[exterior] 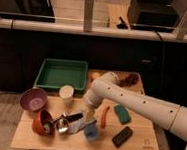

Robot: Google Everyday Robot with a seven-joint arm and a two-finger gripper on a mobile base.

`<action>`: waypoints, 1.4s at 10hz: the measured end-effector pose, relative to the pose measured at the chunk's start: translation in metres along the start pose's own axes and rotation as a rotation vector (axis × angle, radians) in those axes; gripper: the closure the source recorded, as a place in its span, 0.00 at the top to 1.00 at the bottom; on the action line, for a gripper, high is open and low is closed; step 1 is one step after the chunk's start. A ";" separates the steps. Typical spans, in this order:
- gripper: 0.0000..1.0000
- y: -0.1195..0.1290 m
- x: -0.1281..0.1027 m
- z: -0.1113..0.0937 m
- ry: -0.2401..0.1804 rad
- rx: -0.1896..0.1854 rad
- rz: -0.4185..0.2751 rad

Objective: Place towel in purple bowl

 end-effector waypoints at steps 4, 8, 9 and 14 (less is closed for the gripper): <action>0.80 -0.006 0.005 0.027 -0.020 0.011 0.037; 0.80 -0.003 0.007 0.045 0.014 -0.006 0.019; 0.80 0.000 0.007 0.050 0.021 -0.016 0.007; 0.80 0.014 0.021 0.059 0.015 -0.032 0.011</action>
